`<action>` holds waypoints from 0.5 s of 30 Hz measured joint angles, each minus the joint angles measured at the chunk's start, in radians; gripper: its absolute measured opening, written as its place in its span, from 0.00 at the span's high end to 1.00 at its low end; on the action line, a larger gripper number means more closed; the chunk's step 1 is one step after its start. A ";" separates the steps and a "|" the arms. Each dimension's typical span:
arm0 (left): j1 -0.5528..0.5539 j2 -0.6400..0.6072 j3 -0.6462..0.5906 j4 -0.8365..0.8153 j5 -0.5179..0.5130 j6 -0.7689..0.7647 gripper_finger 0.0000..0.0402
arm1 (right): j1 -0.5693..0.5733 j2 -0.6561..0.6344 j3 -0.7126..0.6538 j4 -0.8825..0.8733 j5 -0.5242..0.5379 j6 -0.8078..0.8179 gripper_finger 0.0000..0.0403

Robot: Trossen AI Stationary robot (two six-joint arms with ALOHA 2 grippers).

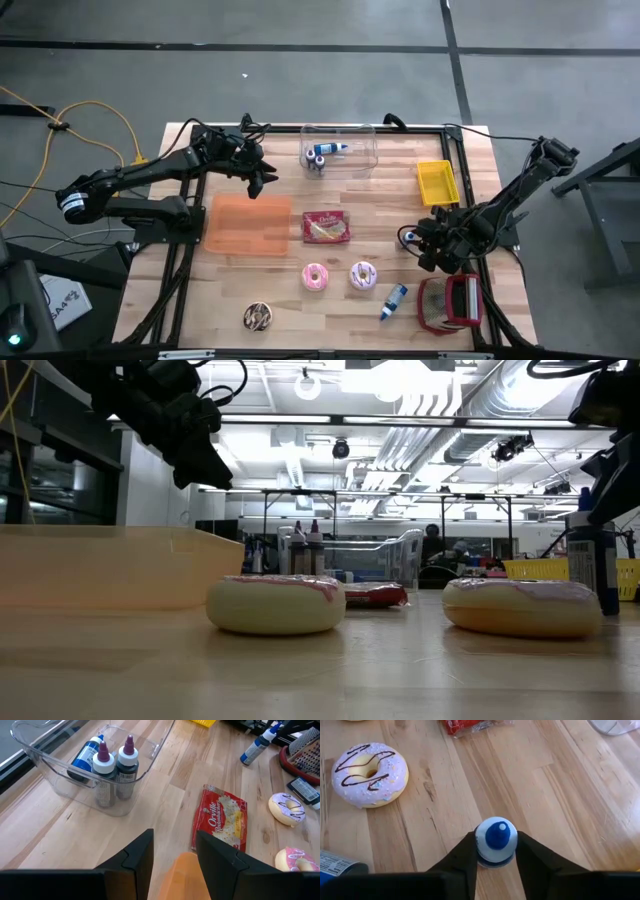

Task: Pick & Place Food Item
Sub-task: Put the top blue food coloring bottle into the transparent bin

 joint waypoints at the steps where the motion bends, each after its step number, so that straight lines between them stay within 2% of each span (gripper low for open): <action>1: 0.000 0.000 0.000 0.000 0.000 0.000 0.65 | 0.000 0.000 0.000 0.001 -0.001 0.000 0.76; 9: 0.000 0.000 0.000 0.000 0.000 0.000 0.65 | 0.000 0.000 0.000 0.004 -0.003 0.000 0.75; 15: 0.000 0.000 0.000 0.000 0.000 0.000 0.65 | -0.010 0.000 0.000 0.066 0.039 -0.040 0.75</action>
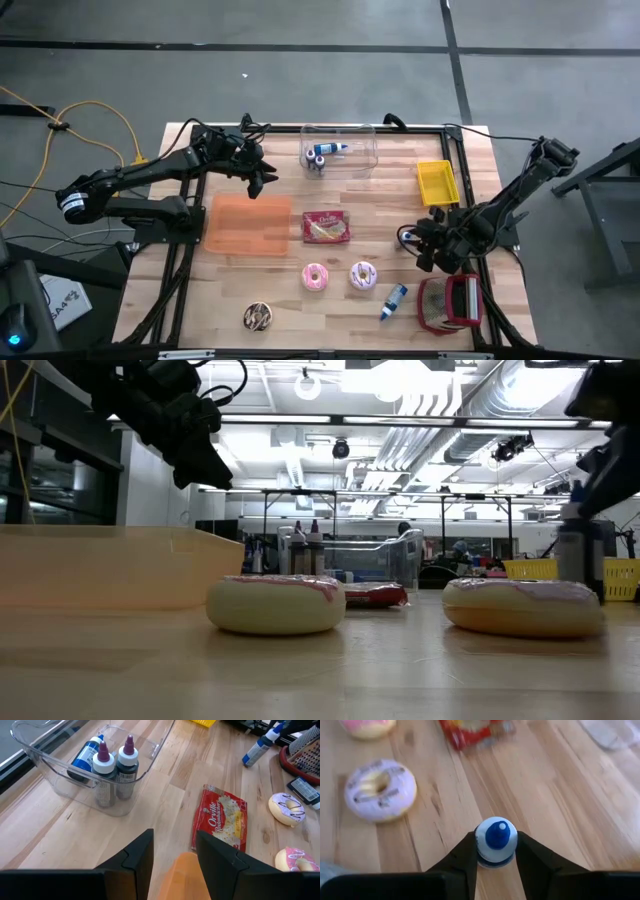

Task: Pick & Place Food Item
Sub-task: Put the top blue food coloring bottle into the transparent bin

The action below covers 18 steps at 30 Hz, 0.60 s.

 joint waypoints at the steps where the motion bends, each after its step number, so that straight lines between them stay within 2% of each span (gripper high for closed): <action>1: 0.000 0.000 0.000 0.000 0.000 0.000 0.65 | -0.008 0.000 0.000 0.023 0.009 -0.016 0.75; 10: 0.000 0.000 0.000 0.000 0.000 0.000 0.65 | -0.182 -0.020 0.092 0.176 0.034 -0.369 0.75; 18: 0.000 0.000 0.000 0.000 0.000 0.000 0.65 | -0.399 -0.012 0.243 0.196 -0.091 -0.630 0.75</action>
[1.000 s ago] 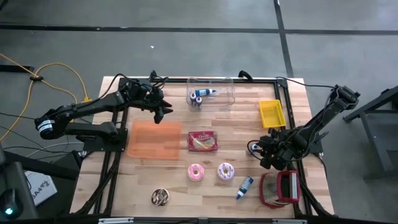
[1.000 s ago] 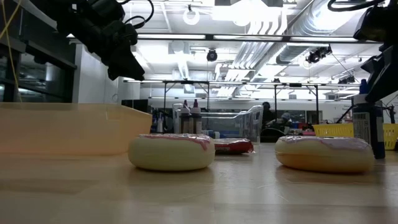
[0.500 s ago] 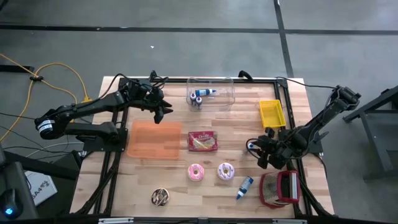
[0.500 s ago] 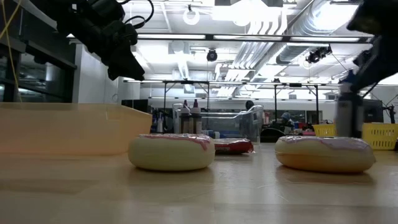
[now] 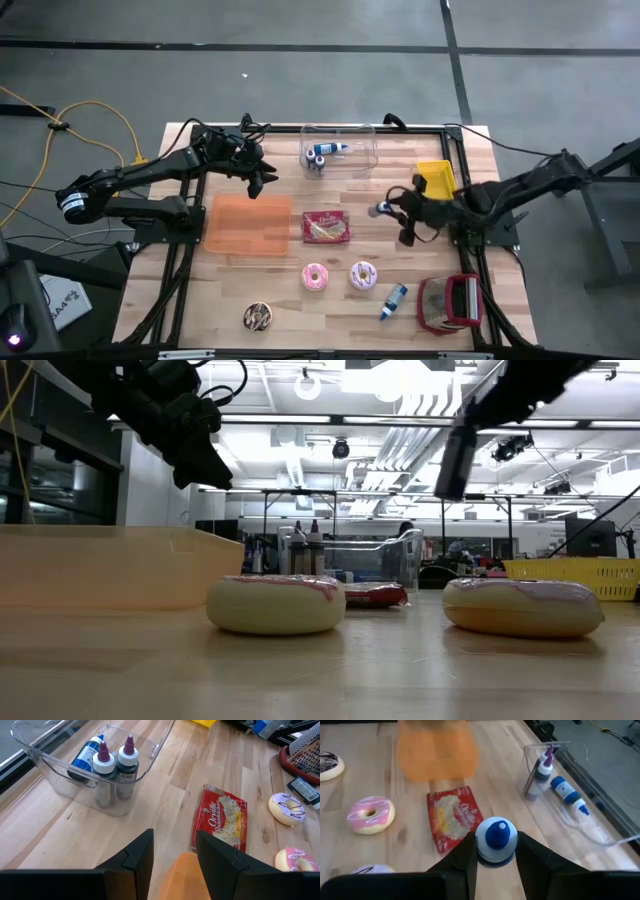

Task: Pick & Place Food Item
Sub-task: Put the top blue food coloring bottle into the transparent bin

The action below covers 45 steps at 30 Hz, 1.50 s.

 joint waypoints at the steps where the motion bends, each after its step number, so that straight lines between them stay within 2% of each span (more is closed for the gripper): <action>1: 0.000 0.000 0.000 0.000 0.000 0.000 0.65 | -0.022 0.000 0.009 -0.001 -0.021 -0.025 0.75; 9: 0.000 0.000 0.000 0.000 0.000 0.000 0.65 | -0.205 0.026 0.027 0.103 -0.085 -0.226 0.76; 15: 0.000 0.000 0.000 0.000 0.000 0.000 0.65 | -0.377 0.127 0.028 0.252 -0.223 -0.287 0.76; 23: 0.000 0.000 0.000 0.000 0.000 0.000 0.65 | -0.547 0.304 0.187 0.252 -0.311 -0.342 0.75; 30: 0.000 0.000 0.000 0.000 0.000 0.000 0.65 | -0.657 0.436 0.285 0.238 -0.335 -0.332 0.75; 34: 0.000 0.000 0.000 0.000 0.000 0.000 0.65 | -0.707 0.502 0.286 0.228 -0.387 -0.242 0.75; 42: 0.000 0.000 0.000 0.000 0.000 0.000 0.65 | -0.751 0.608 0.286 0.236 -0.379 -0.174 0.75; 45: 0.000 0.000 0.000 0.000 0.000 0.000 0.65 | -0.751 0.632 0.286 0.231 -0.342 -0.150 0.75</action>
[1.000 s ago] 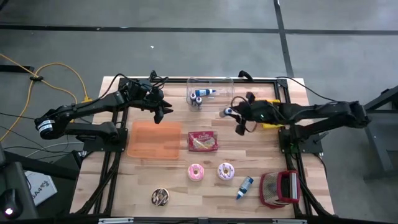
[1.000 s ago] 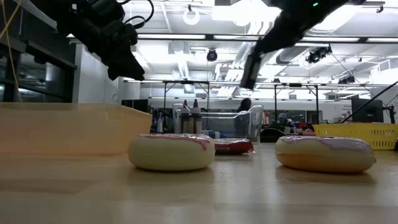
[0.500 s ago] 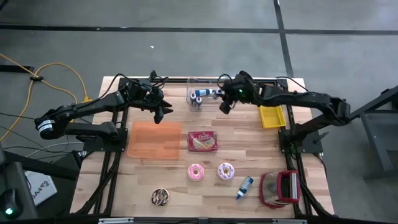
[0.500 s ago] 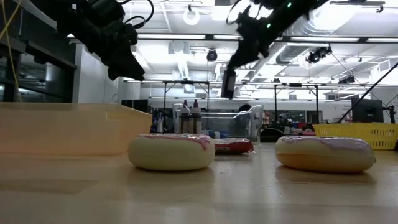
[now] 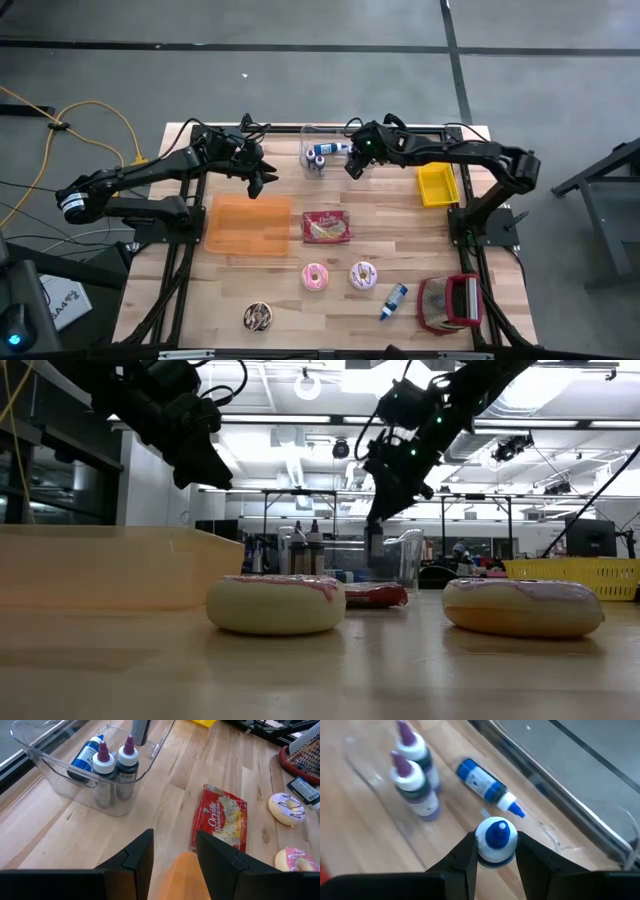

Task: Pick & Place Food Item
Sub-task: Put the top blue food coloring bottle into the transparent bin

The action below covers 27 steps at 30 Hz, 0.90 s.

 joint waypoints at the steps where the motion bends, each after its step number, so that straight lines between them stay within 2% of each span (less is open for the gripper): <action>1: 0.000 0.000 0.000 0.000 0.000 0.000 0.65 | 0.000 0.006 0.000 -0.001 0.015 0.006 0.75; 15: 0.000 0.000 0.000 0.000 0.000 0.000 0.65 | -0.037 0.021 0.000 -0.023 0.085 0.087 0.75; 21: 0.000 0.000 0.000 0.000 0.000 0.000 0.65 | -0.091 0.021 0.000 0.006 0.058 0.095 0.75; 27: 0.000 0.000 0.000 0.000 0.000 0.000 0.65 | -0.098 0.021 -0.001 0.006 0.028 0.072 0.75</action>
